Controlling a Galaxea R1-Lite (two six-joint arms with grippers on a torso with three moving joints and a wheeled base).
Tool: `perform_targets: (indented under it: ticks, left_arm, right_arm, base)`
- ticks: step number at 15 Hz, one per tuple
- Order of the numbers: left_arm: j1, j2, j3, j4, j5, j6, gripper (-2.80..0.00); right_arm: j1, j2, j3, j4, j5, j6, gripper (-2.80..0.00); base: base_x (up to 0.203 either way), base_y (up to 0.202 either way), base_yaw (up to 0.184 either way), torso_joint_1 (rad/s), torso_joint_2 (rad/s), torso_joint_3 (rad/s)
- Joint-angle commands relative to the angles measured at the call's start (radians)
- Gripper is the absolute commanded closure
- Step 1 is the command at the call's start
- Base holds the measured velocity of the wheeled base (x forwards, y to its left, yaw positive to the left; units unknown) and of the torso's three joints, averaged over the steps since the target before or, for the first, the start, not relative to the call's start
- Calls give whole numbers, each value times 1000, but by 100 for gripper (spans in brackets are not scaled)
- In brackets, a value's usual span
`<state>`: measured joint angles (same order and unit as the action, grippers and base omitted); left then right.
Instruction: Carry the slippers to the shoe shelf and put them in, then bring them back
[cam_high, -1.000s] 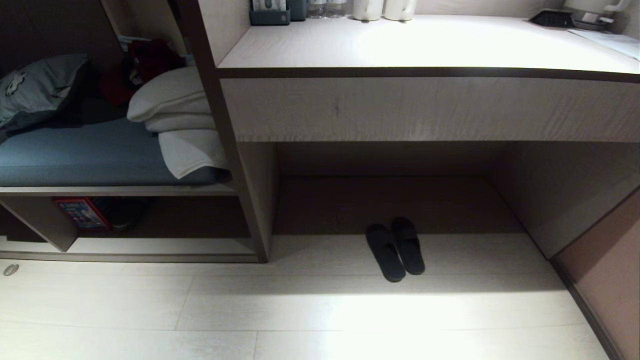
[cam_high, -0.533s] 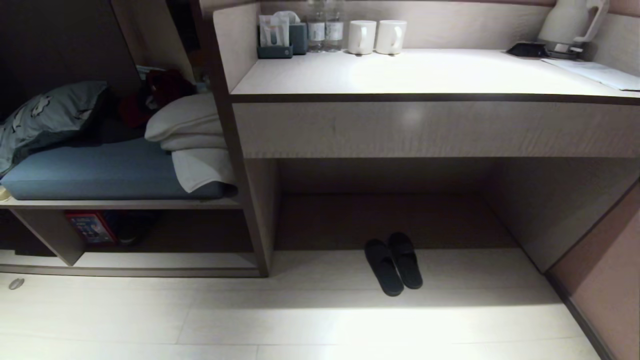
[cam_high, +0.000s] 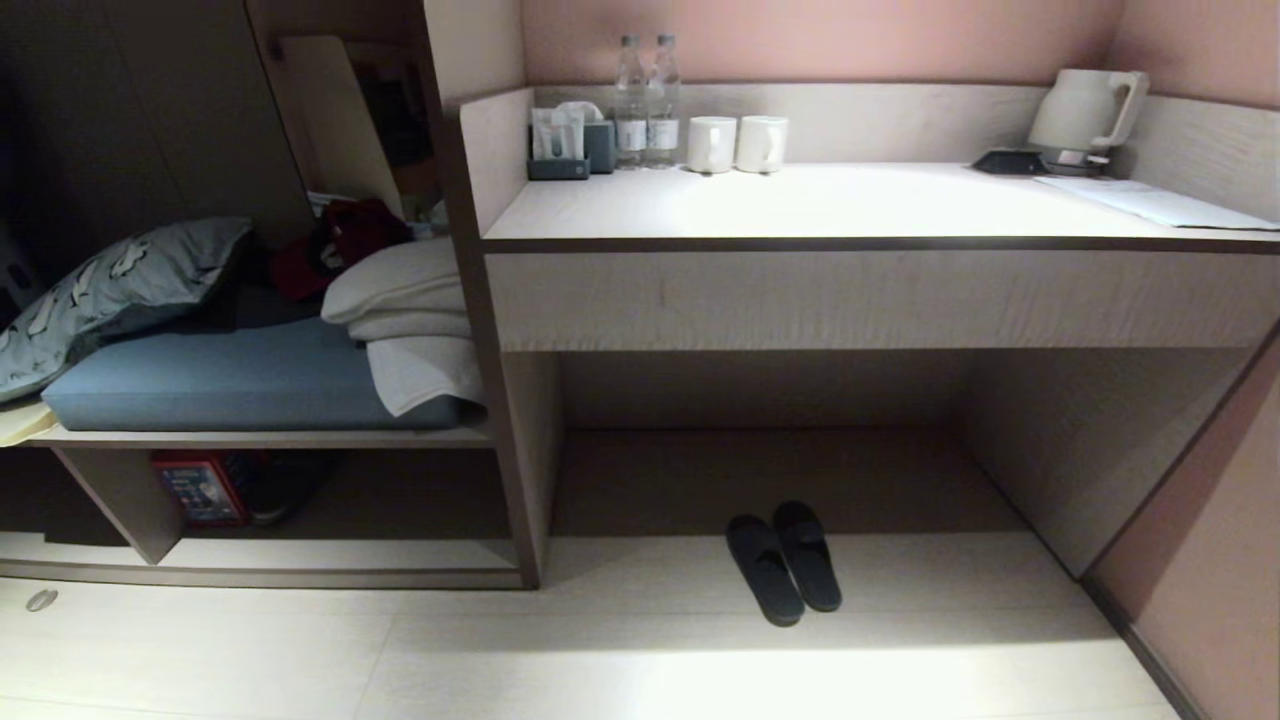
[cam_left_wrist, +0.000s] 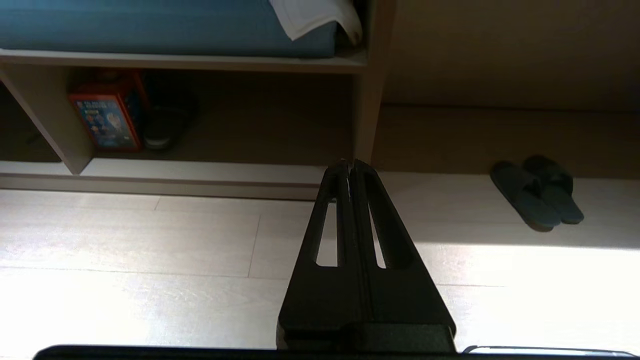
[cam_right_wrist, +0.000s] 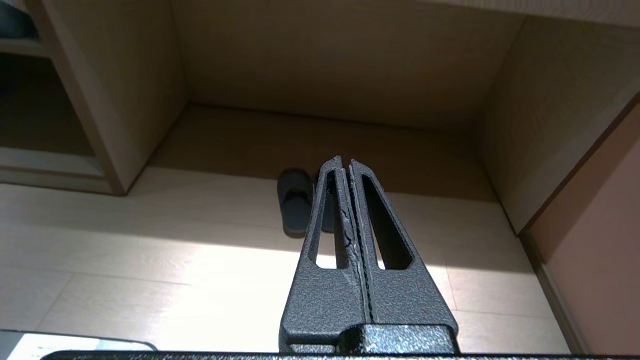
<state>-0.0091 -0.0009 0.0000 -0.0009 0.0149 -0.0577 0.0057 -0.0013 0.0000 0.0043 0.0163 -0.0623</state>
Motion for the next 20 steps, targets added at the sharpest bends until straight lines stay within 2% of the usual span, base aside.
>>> perform_targets:
  ticks: [1,9,20]
  left_arm:
    - [0,1,0,-1,0,-1,0]
    - [0,1,0,-1,0,1,0]
    - [0,1,0,-1,0,1,0]
  right_arm:
    - [0,1,0,0,1,-1,0]
    - [0,1,0,0,1,-1,0]
    - [0,1,0,0,1,-1,0]
  base:
    - [0,0,0,2,-1,199]
    - [0,0,0,2,4,196]
    - [0,0,0,0,2,18]
